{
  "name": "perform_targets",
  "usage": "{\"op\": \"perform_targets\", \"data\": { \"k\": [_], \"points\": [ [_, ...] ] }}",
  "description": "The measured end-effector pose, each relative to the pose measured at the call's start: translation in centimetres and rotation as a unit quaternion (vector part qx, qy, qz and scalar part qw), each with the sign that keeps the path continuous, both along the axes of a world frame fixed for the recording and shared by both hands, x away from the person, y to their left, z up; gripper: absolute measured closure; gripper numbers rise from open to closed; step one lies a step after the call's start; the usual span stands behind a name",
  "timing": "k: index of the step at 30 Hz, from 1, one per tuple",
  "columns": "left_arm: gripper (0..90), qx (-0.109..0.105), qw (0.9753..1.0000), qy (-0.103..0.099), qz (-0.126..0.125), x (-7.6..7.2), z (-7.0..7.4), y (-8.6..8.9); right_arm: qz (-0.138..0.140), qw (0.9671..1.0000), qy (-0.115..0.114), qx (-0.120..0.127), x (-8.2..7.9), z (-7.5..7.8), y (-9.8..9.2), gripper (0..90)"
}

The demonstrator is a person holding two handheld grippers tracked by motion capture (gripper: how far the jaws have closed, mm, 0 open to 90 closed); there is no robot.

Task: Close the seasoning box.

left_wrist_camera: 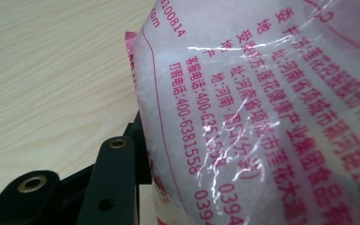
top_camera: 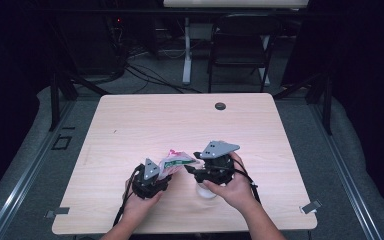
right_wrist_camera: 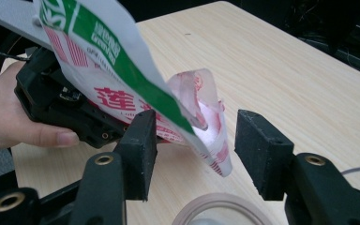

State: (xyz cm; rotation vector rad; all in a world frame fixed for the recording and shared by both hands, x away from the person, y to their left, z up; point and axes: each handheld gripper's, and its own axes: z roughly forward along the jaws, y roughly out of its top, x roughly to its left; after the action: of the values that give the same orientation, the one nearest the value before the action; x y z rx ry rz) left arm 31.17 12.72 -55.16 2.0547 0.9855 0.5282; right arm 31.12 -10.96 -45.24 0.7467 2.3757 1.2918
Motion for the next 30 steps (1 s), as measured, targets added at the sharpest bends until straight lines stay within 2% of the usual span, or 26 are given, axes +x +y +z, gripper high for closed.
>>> {"op": "perform_targets", "data": {
  "k": [2, 6, 9, 12, 16, 17, 23, 30],
  "points": [
    [59.0, 0.0, 1.0, 0.001, 0.002, 0.0, 0.0, 0.0, 0.001, 1.0, -0.002, 0.003, 0.0, 0.0, 0.0, 48.3],
    [59.0, 0.007, 0.9999, 0.004, 0.009, 0.1, 0.3, 0.1, 0.011, 0.9997, -0.016, -0.018, -0.2, 0.5, -0.2, 47.2],
    [59.0, 0.009, 0.9999, 0.007, 0.011, 0.2, 0.7, 0.1, 0.014, 0.9997, -0.019, -0.004, -0.3, 0.8, -0.8, 48.0],
    [59.0, 0.012, 0.9999, 0.009, 0.008, 0.2, 0.9, -0.2, 0.015, 0.9996, -0.026, -0.003, -0.3, 0.9, -1.5, 49.7],
    [59.1, 0.034, 0.9994, 0.009, 0.003, 0.1, 1.3, -1.2, 0.015, 0.9995, -0.027, -0.001, -0.4, 1.1, -2.3, 50.9],
    [59.1, 0.034, 0.9994, 0.009, 0.003, 0.1, 1.3, -1.2, 0.015, 0.9995, -0.027, -0.001, -0.4, 1.1, -2.3, 50.9],
    [59.1, 0.035, 0.9994, -0.003, 0.0, 0.3, 2.3, -2.2, 0.026, 0.9995, -0.02, 0.002, -0.9, 1.3, -2.8, 50.1],
    [59.1, 0.054, 0.9982, -0.024, -0.004, 0.6, 3.3, -2.7, 0.019, 0.9994, -0.028, 0.008, -1.1, 1.9, -3.5, 49.6]
  ]
}}
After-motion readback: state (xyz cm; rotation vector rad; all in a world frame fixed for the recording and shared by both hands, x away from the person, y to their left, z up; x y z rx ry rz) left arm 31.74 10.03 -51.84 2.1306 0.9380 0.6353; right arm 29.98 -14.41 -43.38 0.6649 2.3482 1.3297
